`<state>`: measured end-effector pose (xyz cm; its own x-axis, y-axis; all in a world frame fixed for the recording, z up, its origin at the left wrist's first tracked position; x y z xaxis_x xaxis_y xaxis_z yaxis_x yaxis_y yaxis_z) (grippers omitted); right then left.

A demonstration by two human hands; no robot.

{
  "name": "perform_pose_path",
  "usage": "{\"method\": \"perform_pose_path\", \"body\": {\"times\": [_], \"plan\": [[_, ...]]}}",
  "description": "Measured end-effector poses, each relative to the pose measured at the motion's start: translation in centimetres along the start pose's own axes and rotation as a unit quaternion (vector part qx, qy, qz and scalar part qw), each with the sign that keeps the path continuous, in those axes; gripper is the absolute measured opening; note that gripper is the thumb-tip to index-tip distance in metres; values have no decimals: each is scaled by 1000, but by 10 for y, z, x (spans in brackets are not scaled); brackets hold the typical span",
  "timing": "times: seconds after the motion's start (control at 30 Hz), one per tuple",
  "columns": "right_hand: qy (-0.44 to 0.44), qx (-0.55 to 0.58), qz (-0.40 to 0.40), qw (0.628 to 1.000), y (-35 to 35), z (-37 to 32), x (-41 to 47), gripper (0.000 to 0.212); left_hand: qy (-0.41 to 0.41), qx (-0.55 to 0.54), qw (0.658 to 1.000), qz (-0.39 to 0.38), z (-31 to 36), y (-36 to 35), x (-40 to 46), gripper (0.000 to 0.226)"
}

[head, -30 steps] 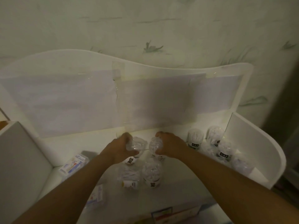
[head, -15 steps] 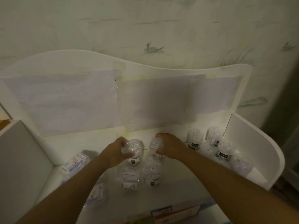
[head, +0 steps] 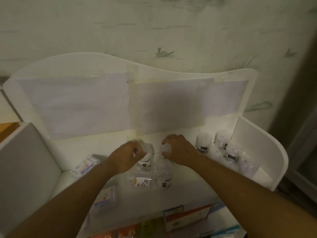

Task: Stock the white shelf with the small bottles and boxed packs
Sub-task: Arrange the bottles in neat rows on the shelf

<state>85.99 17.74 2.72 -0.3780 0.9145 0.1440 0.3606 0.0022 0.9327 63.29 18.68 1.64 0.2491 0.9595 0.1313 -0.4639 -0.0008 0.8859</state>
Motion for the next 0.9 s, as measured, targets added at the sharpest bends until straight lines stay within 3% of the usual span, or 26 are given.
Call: {"method": "perform_pose_path", "body": {"times": [0.07, 0.2, 0.27, 0.5, 0.73, 0.83, 0.9], "plan": [[2, -6, -2, 1000, 0, -7, -4, 47, -31, 14, 998, -52, 3, -1, -7, 30], [-4, 18, -50, 999, -3, -20, -14, 53, -39, 114, 975, -188, 7, -7, -17, 98], [-13, 30, -75, 997, -7, -23, -19, 60, -40, 167, 962, -212, 7, -10, -20, 110], [-12, 25, -119, 992, -15, -30, -30, 89, 15, 174, 956, -237, -19, -2, -32, 99], [-22, 29, -99, 994, -16, -20, -35, 86, 67, 34, 975, -210, -27, 0, -38, 68], [-18, 16, -103, 994, -7, -12, -40, 81, 63, -45, 981, -178, -12, 5, -37, 62], [-21, 13, -102, 995, 0, -5, -43, 79, 54, -37, 983, -169, 2, 6, -35, 64]]}}
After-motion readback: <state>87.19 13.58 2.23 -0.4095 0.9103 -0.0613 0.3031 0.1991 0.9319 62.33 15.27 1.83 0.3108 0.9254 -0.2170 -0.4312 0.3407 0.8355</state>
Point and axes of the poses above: each hand's wrist, its own x-axis towards the middle knuckle, its own y-axis out of the back of the hand, z = x × y, the point moved 1 cm from there along x, towards the middle knuckle, and after that the axes turned 8 degrees about y, right-handed, at the moved point
